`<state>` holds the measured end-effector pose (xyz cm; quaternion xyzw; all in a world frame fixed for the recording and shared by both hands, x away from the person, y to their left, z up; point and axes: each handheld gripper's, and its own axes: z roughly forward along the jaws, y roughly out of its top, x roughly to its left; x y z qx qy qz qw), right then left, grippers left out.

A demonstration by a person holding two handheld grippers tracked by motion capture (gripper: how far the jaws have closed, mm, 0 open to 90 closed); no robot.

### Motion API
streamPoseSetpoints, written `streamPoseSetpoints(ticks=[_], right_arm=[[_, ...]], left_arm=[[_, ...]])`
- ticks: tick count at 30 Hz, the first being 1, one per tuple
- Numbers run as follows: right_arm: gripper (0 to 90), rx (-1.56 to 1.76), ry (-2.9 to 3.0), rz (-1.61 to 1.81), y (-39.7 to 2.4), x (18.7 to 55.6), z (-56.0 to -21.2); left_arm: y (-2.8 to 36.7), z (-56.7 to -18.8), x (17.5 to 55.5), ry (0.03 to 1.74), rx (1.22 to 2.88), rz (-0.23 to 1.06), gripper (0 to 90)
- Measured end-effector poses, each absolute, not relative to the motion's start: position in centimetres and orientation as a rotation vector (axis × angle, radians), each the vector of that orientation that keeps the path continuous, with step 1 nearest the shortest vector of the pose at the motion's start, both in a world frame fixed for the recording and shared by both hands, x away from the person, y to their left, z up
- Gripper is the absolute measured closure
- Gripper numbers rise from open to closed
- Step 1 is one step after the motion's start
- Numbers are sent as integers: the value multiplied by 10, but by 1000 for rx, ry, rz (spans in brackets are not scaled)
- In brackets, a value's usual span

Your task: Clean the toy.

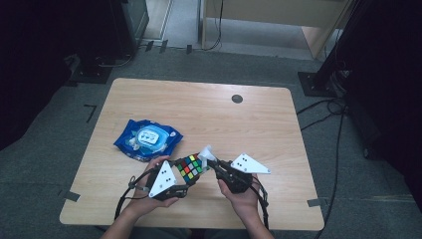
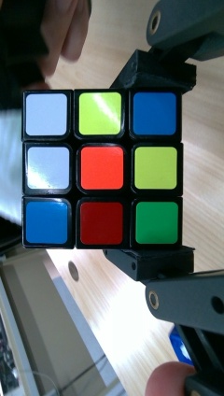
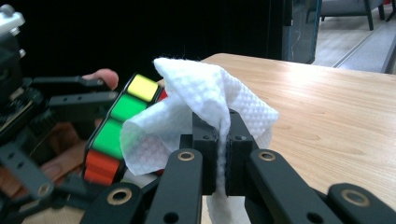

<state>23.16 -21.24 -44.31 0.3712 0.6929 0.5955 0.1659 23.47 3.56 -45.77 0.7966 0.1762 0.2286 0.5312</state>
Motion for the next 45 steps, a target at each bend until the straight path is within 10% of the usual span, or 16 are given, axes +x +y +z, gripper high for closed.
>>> streamPoseSetpoints(ticks=[45], right_arm=[[863,972,1969,1744,-202,216,-433]], left_arm=[[29,-460,233,418,1923,505,343]])
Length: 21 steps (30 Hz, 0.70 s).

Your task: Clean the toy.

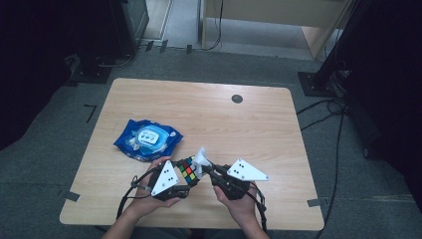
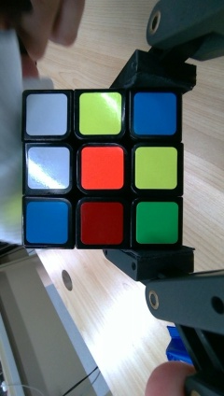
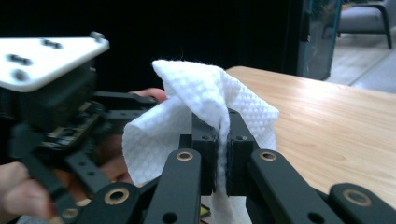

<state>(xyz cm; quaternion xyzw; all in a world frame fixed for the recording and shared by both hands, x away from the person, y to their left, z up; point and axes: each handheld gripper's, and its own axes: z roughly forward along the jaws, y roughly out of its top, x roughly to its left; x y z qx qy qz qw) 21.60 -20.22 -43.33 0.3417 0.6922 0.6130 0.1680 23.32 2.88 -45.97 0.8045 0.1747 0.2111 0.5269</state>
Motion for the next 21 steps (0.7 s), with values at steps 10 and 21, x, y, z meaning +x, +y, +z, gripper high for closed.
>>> streamPoseSetpoints(ticks=[10,21], right_arm=[[860,1088,1980,1536,-220,231,-463],[837,1225,1951,1417,-242,248,-481]], left_arm=[[44,-452,240,465,1856,496,342],[51,-452,243,488,1857,515,342]])
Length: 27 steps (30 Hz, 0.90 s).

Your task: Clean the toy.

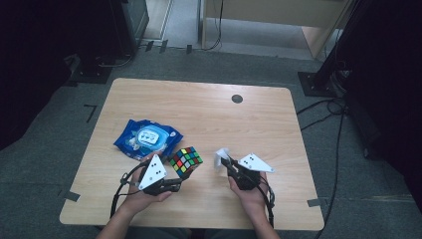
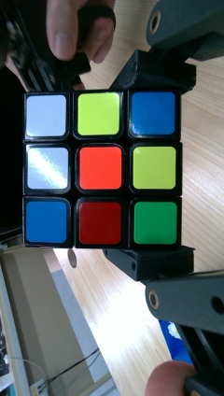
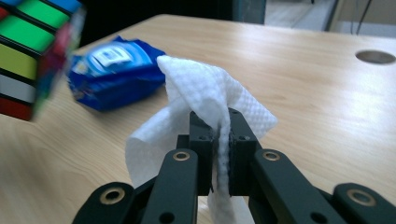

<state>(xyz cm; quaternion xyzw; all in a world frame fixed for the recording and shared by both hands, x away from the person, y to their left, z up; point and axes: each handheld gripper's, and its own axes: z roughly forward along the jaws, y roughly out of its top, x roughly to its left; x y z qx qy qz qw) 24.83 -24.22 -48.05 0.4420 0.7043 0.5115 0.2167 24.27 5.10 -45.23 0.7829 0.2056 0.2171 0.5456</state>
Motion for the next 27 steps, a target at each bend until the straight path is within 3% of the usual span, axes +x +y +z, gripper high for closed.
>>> streamPoseSetpoints(ticks=[9,13,18,27], right_arm=[[742,1340,1993,1310,-255,263,-503],[605,1352,1983,1309,-259,264,-501],[434,1371,1953,1307,-261,263,-486],[351,1328,1878,1564,-246,239,-442]], left_arm=[[51,-455,244,492,1864,513,342],[52,-454,244,497,1858,513,343],[53,-455,245,502,1859,516,343],[50,-456,244,501,1859,517,343]])
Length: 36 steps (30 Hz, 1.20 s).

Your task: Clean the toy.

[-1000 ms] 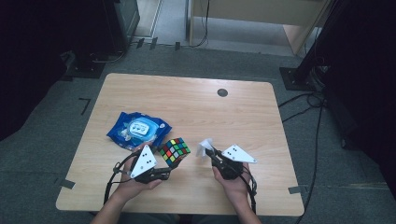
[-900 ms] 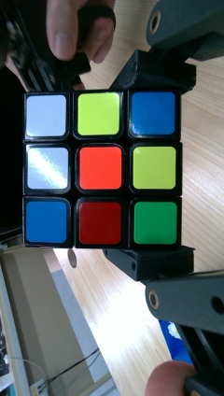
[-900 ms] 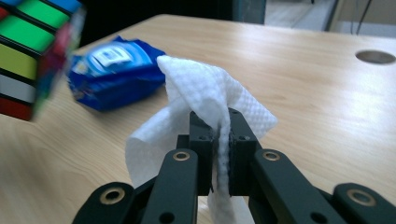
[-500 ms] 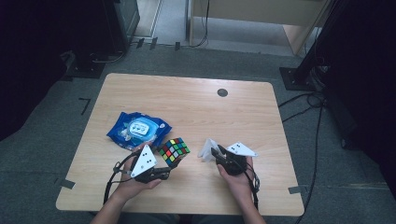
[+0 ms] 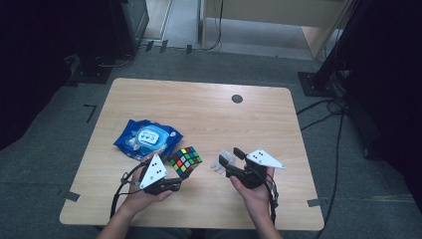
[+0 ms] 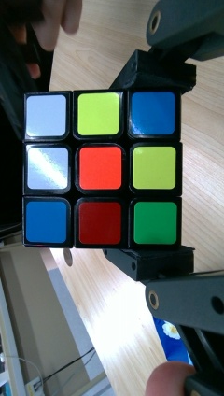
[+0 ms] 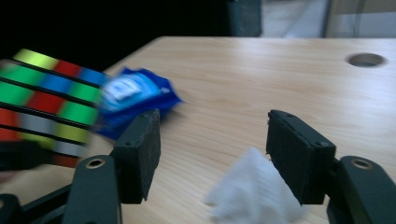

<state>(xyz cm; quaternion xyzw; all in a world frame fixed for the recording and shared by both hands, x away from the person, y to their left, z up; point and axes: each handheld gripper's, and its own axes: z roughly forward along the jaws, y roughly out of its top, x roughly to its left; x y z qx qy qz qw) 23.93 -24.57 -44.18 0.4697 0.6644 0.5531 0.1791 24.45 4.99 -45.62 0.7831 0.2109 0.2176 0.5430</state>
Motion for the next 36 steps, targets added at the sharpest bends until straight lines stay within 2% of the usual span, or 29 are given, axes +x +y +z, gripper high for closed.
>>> streamPoseSetpoints(ticks=[5,9,13,16,19,20,24,32,36], right_arm=[[272,1339,1911,1813,-224,227,-431],[193,1385,1935,1869,-208,224,-431],[166,1439,1962,1864,-197,225,-438],[180,1481,1957,1862,-192,226,-443],[261,1522,1937,1867,-190,226,-447],[317,1528,1931,1874,-190,226,-448],[346,1558,1934,1892,-192,226,-450],[348,1581,1983,1876,-197,230,-451],[348,1567,1987,1876,-206,234,-444]], left_arm=[[44,-458,241,506,1843,528,342],[35,-460,236,512,1831,563,342],[29,-461,232,506,1828,568,342],[23,-462,229,502,1829,571,343],[19,-464,227,491,1831,565,342],[18,-464,226,489,1831,563,342],[18,-466,227,497,1836,531,341],[16,-468,228,464,1871,531,326],[18,-471,230,439,1912,525,245]])
